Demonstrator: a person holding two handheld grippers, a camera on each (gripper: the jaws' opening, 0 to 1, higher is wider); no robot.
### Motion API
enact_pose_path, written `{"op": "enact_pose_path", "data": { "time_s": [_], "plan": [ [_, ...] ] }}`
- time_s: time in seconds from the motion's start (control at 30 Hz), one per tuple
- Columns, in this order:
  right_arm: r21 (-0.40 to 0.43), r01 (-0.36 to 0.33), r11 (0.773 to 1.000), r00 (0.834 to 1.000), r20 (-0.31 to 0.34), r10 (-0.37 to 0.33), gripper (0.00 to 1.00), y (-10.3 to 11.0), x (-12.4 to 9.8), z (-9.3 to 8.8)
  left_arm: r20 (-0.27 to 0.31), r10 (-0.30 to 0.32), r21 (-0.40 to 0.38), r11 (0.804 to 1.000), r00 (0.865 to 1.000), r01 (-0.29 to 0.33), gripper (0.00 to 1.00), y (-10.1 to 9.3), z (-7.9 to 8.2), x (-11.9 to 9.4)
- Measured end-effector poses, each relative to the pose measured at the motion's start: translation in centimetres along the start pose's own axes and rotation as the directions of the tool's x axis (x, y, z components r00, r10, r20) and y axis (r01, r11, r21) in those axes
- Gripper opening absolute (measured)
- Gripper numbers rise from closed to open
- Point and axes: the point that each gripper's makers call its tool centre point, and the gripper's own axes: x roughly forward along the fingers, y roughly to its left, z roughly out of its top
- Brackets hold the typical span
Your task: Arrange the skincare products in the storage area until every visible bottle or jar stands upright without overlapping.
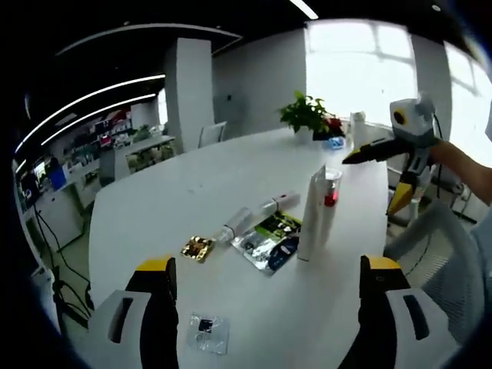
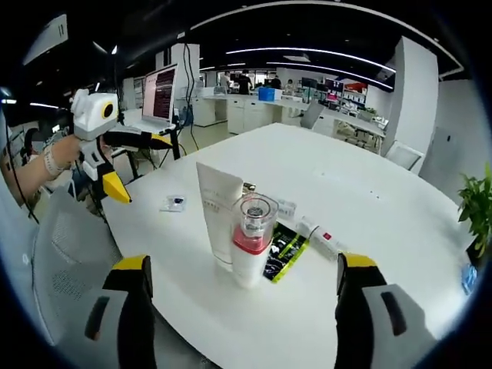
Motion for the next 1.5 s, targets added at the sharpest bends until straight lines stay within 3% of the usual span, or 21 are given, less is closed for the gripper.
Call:
{"op": "enact_pose_path", "data": {
  "time_s": [0.2, 0.67, 0.93, 1.07, 1.27, 1.5],
  "plan": [
    [-0.015, 0.013, 1.000, 1.000, -0.017, -0.013, 1.00, -1.9, 0.3, -0.4, 0.024, 0.015, -0.014, 1.000, 1.000, -0.015, 0.97, -0.1, 0.4, -0.6],
    [-0.054, 0.022, 0.998, 0.997, -0.078, -0.026, 0.99, -6.8, 1.6, -1.8, 0.009, 0.009, -0.005, 1.000, 1.000, -0.009, 0.97, -0.3, 0.5, -0.9],
    [-0.063, 0.036, 0.997, 0.994, -0.105, -0.042, 0.84, -10.0, 2.5, -2.6, 0.019, 0.019, -0.004, 1.000, 1.000, -0.019, 0.97, -0.1, 0.9, -1.0],
    [-0.083, -0.003, 0.997, 0.987, -0.160, -0.010, 0.75, -10.3, 3.3, -3.4, 0.017, 0.020, -0.002, 1.000, 1.000, -0.020, 0.97, -0.1, 1.0, -1.0],
    [-0.129, -0.032, 0.991, 0.982, -0.186, 0.008, 0.58, -11.1, 4.9, -3.6, 0.014, 0.022, -0.009, 1.000, 1.000, -0.022, 0.97, -0.1, 0.8, -1.1],
    [-0.158, -0.068, 0.985, 0.965, -0.262, 0.024, 0.48, -12.8, 6.9, -4.5, 0.011, 0.019, -0.012, 1.000, 1.000, -0.019, 0.97, -0.2, 0.7, -1.1]
  ]
}}
